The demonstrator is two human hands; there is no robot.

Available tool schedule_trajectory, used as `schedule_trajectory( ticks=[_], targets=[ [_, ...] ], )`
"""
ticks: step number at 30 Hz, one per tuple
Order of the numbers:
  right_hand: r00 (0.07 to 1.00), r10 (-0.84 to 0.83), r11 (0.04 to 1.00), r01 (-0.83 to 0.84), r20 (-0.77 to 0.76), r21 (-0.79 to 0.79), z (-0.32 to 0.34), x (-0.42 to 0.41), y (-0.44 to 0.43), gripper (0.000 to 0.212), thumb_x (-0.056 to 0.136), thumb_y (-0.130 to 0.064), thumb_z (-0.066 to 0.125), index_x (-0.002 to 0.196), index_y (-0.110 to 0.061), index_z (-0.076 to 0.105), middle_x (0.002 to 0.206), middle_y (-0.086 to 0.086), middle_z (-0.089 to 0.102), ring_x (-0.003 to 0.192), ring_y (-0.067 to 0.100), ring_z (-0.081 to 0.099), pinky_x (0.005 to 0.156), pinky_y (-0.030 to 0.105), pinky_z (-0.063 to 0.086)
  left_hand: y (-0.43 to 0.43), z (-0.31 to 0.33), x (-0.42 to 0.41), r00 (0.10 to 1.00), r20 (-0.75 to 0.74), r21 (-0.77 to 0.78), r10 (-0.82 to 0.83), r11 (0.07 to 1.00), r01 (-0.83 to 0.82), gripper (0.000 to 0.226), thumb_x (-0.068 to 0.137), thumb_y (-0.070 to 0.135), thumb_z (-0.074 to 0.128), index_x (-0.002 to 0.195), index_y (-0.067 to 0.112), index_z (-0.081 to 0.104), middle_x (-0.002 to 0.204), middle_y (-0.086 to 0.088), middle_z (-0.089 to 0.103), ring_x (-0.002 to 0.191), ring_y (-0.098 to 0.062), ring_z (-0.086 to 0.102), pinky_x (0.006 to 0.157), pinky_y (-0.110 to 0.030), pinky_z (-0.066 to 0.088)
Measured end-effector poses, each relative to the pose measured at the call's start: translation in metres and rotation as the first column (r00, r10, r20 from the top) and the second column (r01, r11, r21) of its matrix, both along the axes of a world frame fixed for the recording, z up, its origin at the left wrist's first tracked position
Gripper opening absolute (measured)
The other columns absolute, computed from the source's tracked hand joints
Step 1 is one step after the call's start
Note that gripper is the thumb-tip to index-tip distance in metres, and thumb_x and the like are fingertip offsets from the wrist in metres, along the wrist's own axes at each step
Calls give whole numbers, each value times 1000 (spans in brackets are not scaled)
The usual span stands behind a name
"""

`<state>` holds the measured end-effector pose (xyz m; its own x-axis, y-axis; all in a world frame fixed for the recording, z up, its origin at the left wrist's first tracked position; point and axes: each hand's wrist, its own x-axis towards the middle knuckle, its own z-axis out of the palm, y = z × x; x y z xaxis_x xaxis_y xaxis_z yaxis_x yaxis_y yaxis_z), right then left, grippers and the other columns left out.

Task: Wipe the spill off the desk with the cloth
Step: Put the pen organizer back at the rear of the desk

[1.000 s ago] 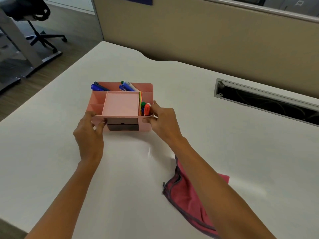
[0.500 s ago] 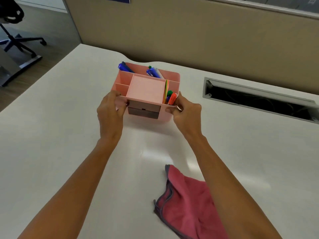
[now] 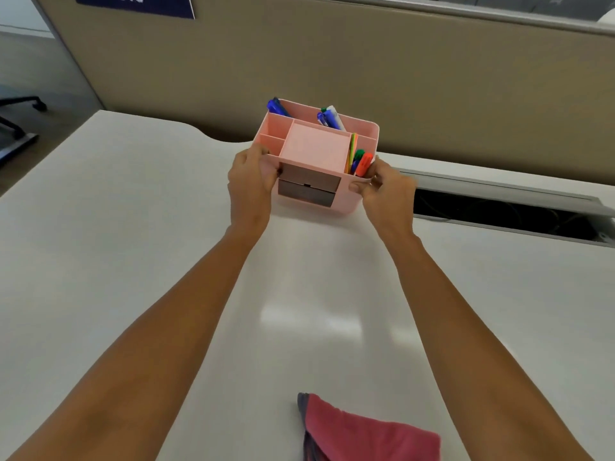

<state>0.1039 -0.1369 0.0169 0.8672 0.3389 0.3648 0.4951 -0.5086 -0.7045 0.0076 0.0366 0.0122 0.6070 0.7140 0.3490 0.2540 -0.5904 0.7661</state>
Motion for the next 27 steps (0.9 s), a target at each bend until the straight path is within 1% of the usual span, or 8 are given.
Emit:
schedule_trajectory(
  ticks=[3,7,11,14,18,24,25,27],
  targets=[
    [1000,-16,1000,16,13,-9,0,24,2,29,83,-17,71,109,-7,65,107,8,71,92,18,65,83,28,50,3,-2,26,1000,-4,-39,-9,999,9,27,96,29,53,120,17,53,126,-1,58,100,-6,50,85,-12,39],
    [999,-48,998,47,-7,-46,-2,45,5,30,83,-19,70,110,-8,64,109,8,70,96,20,65,84,30,51,5,-6,47,1000,-11,-2,-4,1000,4,32,94,28,55,123,14,52,128,-4,58,112,-17,56,88,-15,38],
    [999,-44,994,44,0,-97,-6,58,4,29,84,-21,69,110,-7,64,110,8,70,97,21,66,86,32,52,3,-14,61,1000,-20,5,-6,1000,6,34,94,29,56,124,12,52,129,-7,58,113,-20,57,95,-23,43],
    [999,-53,991,53,-2,-121,-9,63,2,30,84,-21,69,110,-7,64,112,9,69,97,22,66,87,32,51,3,-20,67,1000,-24,-20,-1,1000,1,34,94,30,54,124,14,52,130,-5,58,114,-19,57,90,-16,38],
    [999,-52,992,52,0,-119,-12,68,3,29,85,-21,67,111,-7,63,114,8,68,98,22,65,82,26,49,2,-24,71,999,-32,-13,4,1000,-5,35,93,27,56,125,13,52,130,-6,58,115,-20,57,97,-24,44],
    [997,-73,992,71,-15,-104,-17,72,7,29,89,-20,63,116,-10,60,116,5,67,89,8,62,64,-1,31,6,-24,75,999,-50,2,11,1000,-11,39,92,29,58,127,13,51,129,-7,59,114,-22,58,99,-29,45],
    [997,-77,992,75,-14,-105,-18,71,8,28,89,-20,62,116,-10,59,116,5,67,88,7,61,63,-2,31,6,-25,75,999,-51,8,10,1000,-9,40,92,29,58,127,13,51,129,-7,59,114,-22,58,99,-30,46],
    [997,-77,993,75,-17,-97,-20,70,8,27,90,-20,62,115,-11,58,117,6,66,96,14,63,70,7,43,8,-26,74,999,-46,13,-3,1000,4,41,91,29,59,128,12,52,129,-7,60,115,-22,59,100,-31,45]
  ],
)
